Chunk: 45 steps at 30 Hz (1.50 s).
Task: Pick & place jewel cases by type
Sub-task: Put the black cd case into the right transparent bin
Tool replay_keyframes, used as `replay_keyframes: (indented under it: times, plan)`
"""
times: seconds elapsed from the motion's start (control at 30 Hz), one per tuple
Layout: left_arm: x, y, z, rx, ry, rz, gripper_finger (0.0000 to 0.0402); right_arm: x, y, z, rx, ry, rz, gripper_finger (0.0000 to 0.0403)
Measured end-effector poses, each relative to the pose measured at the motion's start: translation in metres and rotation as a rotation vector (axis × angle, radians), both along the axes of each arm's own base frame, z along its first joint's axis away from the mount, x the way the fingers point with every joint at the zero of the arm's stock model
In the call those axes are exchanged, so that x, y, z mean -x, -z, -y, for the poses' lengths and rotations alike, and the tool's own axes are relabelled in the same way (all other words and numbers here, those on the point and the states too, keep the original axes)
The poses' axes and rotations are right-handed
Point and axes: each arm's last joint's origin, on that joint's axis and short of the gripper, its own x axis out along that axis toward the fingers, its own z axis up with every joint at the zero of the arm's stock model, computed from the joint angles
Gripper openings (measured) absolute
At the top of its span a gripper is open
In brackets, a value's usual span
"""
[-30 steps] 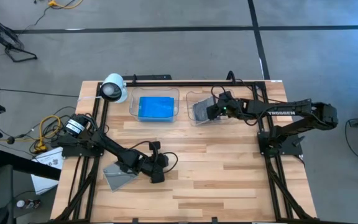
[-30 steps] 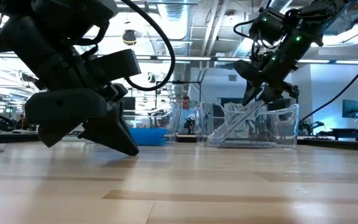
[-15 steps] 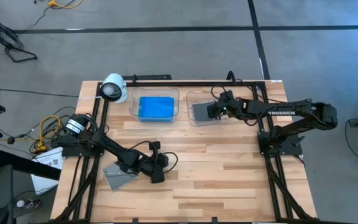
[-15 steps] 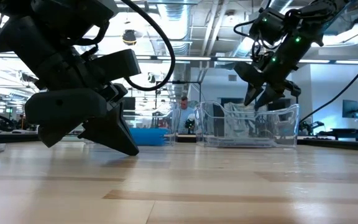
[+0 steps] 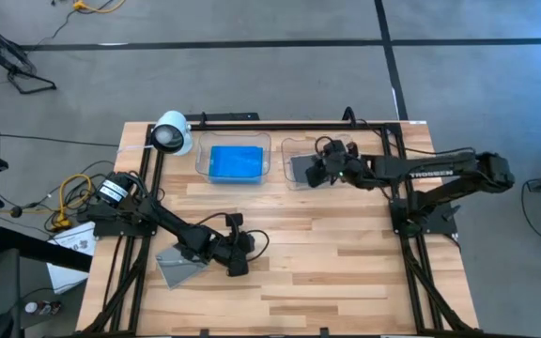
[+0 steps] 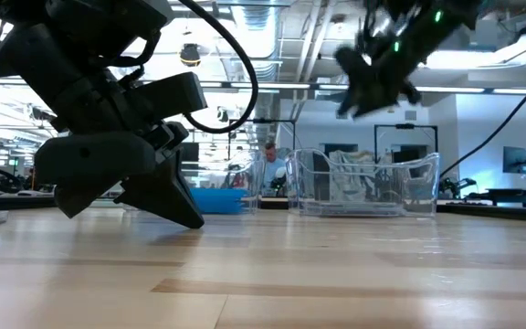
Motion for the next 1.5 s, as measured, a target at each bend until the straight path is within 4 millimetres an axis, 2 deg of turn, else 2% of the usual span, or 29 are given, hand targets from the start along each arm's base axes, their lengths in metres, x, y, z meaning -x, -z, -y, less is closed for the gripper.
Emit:
replay_keyframes:
  times: [0.13, 0.3, 0.5, 0.7, 0.93, 1.1, 1.27, 1.5]
  plan:
    - [-0.003, -0.007, 0.007, -0.036, 0.046, 0.003, 0.0, -0.006, -0.019, -0.034, 0.054, -0.157, 0.035, 0.0159]
    - [-0.004, -0.03, 0.024, -0.075, 0.118, -0.086, 0.0, -0.01, -0.022, -0.079, 0.123, -0.295, 0.074, 0.0159]
    - [0.009, -0.073, 0.035, -0.105, -0.069, -0.284, 0.0, -0.019, -0.009, -0.12, 0.176, -0.415, 0.075, 0.0159]
    - [0.034, -0.102, 0.058, -0.053, -0.204, -0.427, 0.0, -0.039, 0.012, -0.144, 0.22, -0.507, 0.087, 0.0159]
    - [0.075, -0.105, 0.09, 0.161, -0.372, -0.682, 0.0, -0.059, 0.04, -0.156, 0.229, -0.592, 0.089, 0.0159]
    - [0.097, -0.105, 0.109, 0.232, -0.462, -0.762, 0.0, -0.067, 0.04, -0.158, 0.219, -0.671, 0.146, 0.0159]
    - [0.113, -0.094, 0.12, 0.297, -0.498, -0.823, 0.0, -0.066, 0.037, -0.159, 0.21, -0.689, 0.163, 0.0159]
    - [0.133, -0.063, 0.126, 0.355, -0.511, -0.827, 0.0, -0.065, 0.037, -0.161, 0.209, -0.697, 0.166, 0.0159]
